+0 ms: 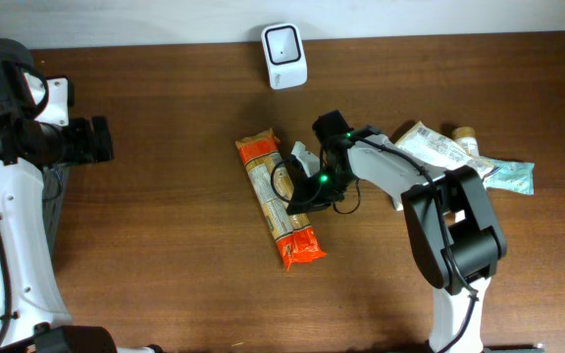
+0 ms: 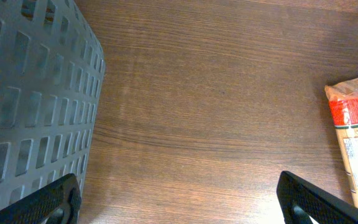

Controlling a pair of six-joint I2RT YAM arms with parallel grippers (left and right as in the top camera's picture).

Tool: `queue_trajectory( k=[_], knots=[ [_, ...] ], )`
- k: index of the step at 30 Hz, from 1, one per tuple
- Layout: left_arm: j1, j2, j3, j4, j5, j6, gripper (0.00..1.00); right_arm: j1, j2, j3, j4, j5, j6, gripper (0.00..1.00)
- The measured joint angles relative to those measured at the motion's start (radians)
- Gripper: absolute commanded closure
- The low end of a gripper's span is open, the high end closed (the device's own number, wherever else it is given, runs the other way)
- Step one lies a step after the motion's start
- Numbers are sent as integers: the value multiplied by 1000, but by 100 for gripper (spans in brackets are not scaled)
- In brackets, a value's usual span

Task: Scan the item barcode
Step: 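Grasp the spaghetti pasta bag at its middle with the right gripper, then lift the pasta bag and swing it toward the scanner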

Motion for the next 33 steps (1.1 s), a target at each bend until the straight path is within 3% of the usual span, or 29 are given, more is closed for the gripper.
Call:
queue_trajectory(
  k=[7,10,12,16,18,19,20,22,30,33],
  knots=[
    [0,0,0,0,0,0,1,0,-31,137,-197,194,-6,96],
    [0,0,0,0,0,0,1,44,-109,167,-278,540,89,96],
    [0,0,0,0,0,0,1,128,-124,175,-357,878,241,96],
    [0,0,0,0,0,0,1,222,-108,175,-349,1139,363,96],
    [0,0,0,0,0,0,1,250,-55,175,-319,1163,366,80],
    [0,0,0,0,0,0,1,256,-31,175,-294,1148,339,62],
    [0,0,0,0,0,0,1,260,-12,175,-270,1119,302,36],
    [0,0,0,0,0,0,1,268,-4,176,-236,1028,229,8],
    [0,0,0,0,0,0,1,199,-4,180,-216,927,182,4],
    [0,0,0,0,0,0,1,152,-3,227,-298,883,180,1]
  ],
)
